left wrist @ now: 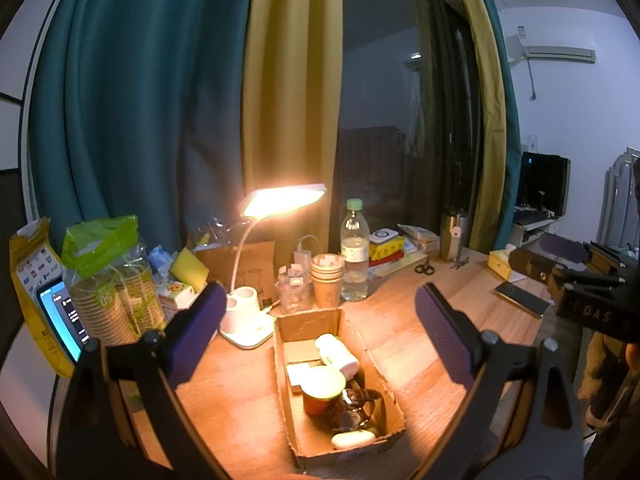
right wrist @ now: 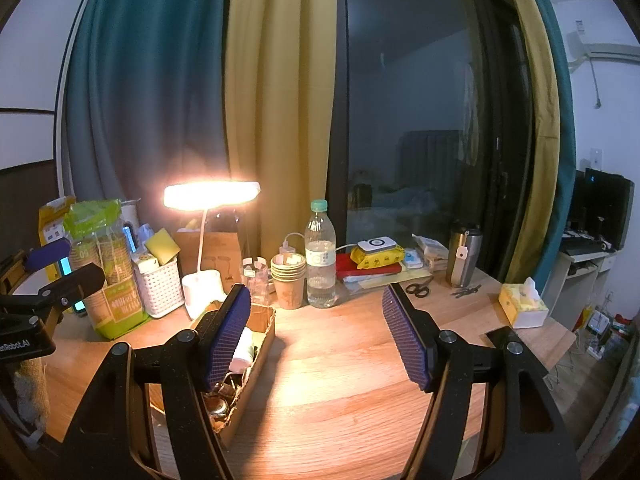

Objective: Organize rigid objects

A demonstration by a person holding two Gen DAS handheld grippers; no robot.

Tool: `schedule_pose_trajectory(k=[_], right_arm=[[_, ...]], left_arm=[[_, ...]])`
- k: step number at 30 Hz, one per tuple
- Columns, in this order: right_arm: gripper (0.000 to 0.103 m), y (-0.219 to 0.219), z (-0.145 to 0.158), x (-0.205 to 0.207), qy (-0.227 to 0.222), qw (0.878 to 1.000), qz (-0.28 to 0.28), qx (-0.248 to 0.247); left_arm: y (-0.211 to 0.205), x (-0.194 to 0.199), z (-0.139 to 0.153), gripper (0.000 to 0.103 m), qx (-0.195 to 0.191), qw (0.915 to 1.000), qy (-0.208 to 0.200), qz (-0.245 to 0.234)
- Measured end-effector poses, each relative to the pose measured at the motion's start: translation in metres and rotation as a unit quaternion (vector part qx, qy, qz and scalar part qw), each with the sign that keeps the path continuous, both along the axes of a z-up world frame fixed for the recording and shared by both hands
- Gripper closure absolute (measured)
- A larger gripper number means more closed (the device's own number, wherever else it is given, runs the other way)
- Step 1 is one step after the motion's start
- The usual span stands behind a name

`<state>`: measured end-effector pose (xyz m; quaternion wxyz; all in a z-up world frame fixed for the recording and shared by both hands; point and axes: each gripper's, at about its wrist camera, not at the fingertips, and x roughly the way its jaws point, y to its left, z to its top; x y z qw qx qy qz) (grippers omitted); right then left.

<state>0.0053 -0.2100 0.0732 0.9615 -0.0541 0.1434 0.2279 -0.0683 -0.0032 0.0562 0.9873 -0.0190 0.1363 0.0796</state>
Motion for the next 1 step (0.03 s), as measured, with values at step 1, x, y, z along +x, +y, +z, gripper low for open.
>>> schedule_pose_trajectory(k=[1], right_arm=[[0.031, 0.0006, -0.0005, 0.0004, 0.001, 1.0, 0.0, -0.001]], left_arm=[[0.0008, -0.0004, -0.0004, 0.007, 0.0, 1.0, 0.0, 0.0]])
